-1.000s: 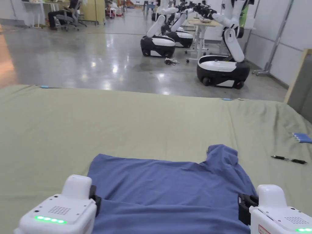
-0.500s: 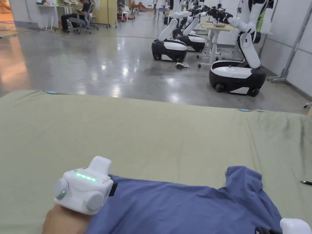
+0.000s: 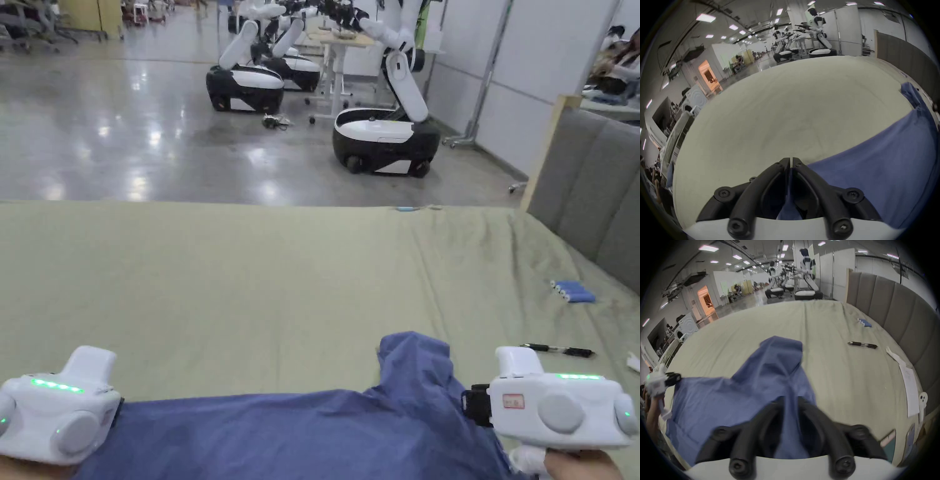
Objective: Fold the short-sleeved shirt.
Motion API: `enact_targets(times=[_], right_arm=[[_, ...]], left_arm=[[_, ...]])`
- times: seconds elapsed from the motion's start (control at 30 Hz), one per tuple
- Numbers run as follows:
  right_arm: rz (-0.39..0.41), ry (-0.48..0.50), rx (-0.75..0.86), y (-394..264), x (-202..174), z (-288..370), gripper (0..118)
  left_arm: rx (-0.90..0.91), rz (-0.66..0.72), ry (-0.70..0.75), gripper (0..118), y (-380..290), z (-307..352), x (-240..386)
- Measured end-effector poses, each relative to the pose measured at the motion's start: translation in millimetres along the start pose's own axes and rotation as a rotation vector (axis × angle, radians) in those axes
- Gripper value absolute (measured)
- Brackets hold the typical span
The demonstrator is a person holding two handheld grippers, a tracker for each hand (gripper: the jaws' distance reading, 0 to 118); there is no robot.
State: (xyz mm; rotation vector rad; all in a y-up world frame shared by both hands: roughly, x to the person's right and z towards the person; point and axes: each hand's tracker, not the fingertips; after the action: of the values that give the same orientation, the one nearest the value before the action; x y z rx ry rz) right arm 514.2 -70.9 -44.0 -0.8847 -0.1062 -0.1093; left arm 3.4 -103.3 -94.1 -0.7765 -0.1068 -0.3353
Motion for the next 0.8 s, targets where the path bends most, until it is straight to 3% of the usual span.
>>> enact_targets(times=[0.03,0.07,0.1,0.17,0.2,0.27,0.3,0.33,0.37,0.4,0.57,0.7,0.8], right_arm=[[-0.009,-0.01,-0.006,10,2,-13,56],[-0.024,-0.017,-0.038,19,5,-28,94],[-0.046,-0.008,-0.07,25,9,-41,118],[-0.073,0.0,-0.07,31,13,-60,110],[-0.081,-0.048,-0.125,32,13,-70,96],[-0.023,-0.082,-0.239,25,11,-86,68],[0.027,-0.099,-0.202,22,6,-81,66],[0.034,-0.091,-0.162,25,3,-73,52],[0.027,-0.087,-0.169,27,0,-67,22],[0.062,-0.069,-0.139,29,-1,-58,3],[0.104,-0.034,-0.021,32,-6,11,3],[0.157,-0.005,0.086,26,-10,83,3],[0.156,0.027,0.158,7,-7,137,3]], left_arm=[[-0.001,0.016,-0.013,5,0,6,3],[0.008,0.035,-0.021,5,-1,13,6],[0.024,0.041,-0.011,5,-2,21,10],[0.043,0.051,-0.018,5,5,31,2],[0.044,0.059,-0.023,5,5,36,4],[0.048,0.065,-0.026,5,9,41,-4],[0.047,0.068,-0.025,5,9,43,-3],[0.044,0.074,-0.027,5,9,44,-1],[0.042,0.08,-0.035,5,8,46,0],[0.049,0.088,-0.049,5,9,47,-10],[0.097,0.115,-0.052,5,10,84,-18],[0.182,0.131,-0.051,5,10,141,-28],[0.242,0.144,-0.059,5,-2,191,-38]])
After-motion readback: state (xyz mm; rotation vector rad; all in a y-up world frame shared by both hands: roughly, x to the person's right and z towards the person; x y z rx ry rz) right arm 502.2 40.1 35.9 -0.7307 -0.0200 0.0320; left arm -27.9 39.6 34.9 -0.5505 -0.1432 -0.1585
